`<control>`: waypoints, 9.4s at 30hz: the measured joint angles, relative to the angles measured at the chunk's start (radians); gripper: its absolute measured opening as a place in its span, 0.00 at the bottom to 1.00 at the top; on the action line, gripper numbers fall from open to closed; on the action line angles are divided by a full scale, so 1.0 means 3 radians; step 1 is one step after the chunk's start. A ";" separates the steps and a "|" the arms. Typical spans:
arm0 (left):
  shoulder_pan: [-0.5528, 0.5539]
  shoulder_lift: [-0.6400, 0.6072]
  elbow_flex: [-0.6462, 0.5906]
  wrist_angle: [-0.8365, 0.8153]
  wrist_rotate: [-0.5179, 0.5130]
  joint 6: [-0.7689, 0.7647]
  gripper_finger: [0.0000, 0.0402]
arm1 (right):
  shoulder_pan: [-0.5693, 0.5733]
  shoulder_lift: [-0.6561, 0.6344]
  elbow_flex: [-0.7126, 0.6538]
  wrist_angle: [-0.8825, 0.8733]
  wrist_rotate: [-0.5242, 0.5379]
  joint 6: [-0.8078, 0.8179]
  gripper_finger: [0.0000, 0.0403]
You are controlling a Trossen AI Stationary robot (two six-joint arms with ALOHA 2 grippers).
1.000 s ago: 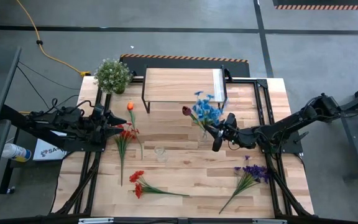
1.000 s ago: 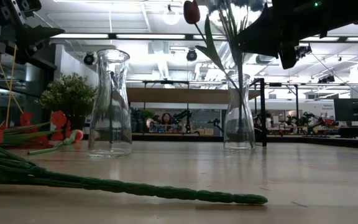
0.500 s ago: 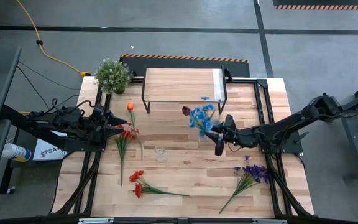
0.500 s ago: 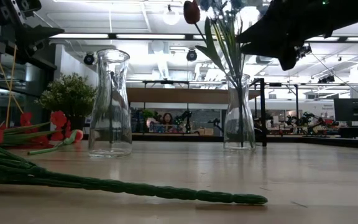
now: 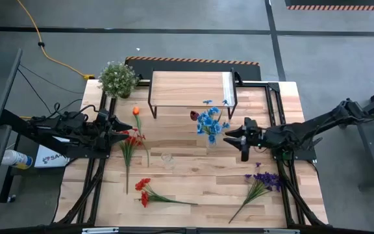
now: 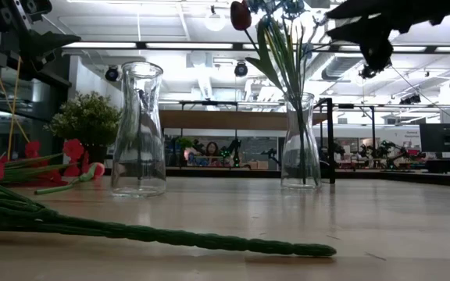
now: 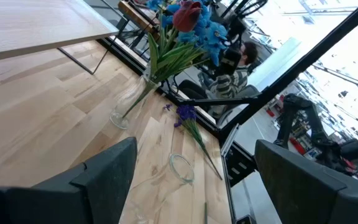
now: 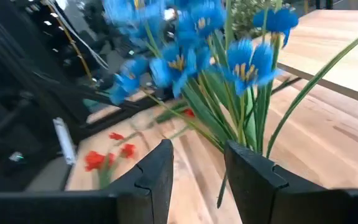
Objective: Pick and place flowers into a vace then onto a shelf
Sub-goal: Put the purple flower into the right transparent vase
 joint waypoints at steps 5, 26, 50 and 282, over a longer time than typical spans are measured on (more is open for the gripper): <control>0.0001 0.0000 0.0001 0.0000 0.0000 0.0000 0.89 | 0.0000 -0.0340 0.0000 -0.0285 -0.0408 0.0346 0.33; 0.0000 0.0000 0.0001 0.0014 0.0000 -0.0565 0.89 | 0.0063 -0.0553 0.0000 0.0023 -0.1330 0.0836 0.33; 0.0000 0.0100 0.0002 0.0721 -0.0003 -0.0514 0.89 | 0.0940 -0.0361 0.1173 0.0141 -0.0760 -0.1283 0.33; 0.0000 0.0394 0.0002 0.1294 0.0229 -0.0959 0.89 | 0.0923 0.3062 0.5341 -0.5824 0.2021 -0.2141 0.00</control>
